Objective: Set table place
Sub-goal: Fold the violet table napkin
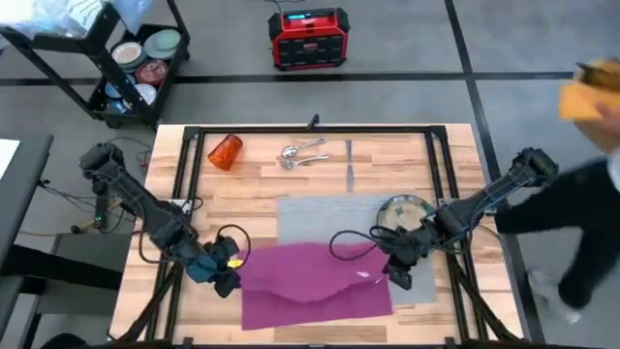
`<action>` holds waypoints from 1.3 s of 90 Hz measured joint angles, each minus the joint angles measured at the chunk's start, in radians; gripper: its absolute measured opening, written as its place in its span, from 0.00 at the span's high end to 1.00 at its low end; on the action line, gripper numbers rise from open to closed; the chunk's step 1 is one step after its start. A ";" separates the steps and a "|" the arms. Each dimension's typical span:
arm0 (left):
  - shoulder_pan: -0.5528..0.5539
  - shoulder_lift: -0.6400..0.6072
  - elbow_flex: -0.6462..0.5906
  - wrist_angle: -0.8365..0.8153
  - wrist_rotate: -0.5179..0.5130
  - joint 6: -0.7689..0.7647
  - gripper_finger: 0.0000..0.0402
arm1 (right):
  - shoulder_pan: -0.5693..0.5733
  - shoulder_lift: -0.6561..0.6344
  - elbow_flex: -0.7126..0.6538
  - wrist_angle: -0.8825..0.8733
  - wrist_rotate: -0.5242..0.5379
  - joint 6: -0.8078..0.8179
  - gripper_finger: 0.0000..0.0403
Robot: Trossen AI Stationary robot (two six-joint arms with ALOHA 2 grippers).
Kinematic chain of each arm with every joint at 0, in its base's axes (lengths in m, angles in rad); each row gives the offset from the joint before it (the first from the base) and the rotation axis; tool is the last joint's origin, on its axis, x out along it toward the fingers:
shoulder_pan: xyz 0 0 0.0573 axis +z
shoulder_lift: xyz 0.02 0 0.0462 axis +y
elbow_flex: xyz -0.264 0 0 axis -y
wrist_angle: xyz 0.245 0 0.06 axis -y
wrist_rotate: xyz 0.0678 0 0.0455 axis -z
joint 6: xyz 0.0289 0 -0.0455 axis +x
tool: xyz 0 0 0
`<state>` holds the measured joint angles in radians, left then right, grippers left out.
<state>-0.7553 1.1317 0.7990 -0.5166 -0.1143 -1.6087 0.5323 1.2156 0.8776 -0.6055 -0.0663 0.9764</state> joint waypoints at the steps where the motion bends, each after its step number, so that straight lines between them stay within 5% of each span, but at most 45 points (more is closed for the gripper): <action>1: -0.002 0.001 0.000 0.001 0.000 -0.002 1.00 | 0.002 0.000 0.000 -0.001 0.000 0.002 1.00; 68: -0.014 0.256 0.000 0.226 0.161 0.019 1.00 | 0.065 0.000 -0.125 0.125 -0.036 0.097 0.99; 84: -0.017 0.261 0.000 0.240 0.191 0.034 0.95 | 0.123 0.000 -0.132 0.134 -0.042 0.132 0.87; 117: -0.023 0.260 0.000 0.244 0.191 0.040 0.67 | 0.139 0.000 -0.132 0.135 -0.034 0.168 0.61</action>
<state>-0.7784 1.3918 0.7994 -0.2726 0.0765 -1.5684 0.6711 1.2156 0.7456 -0.4706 -0.1006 1.1441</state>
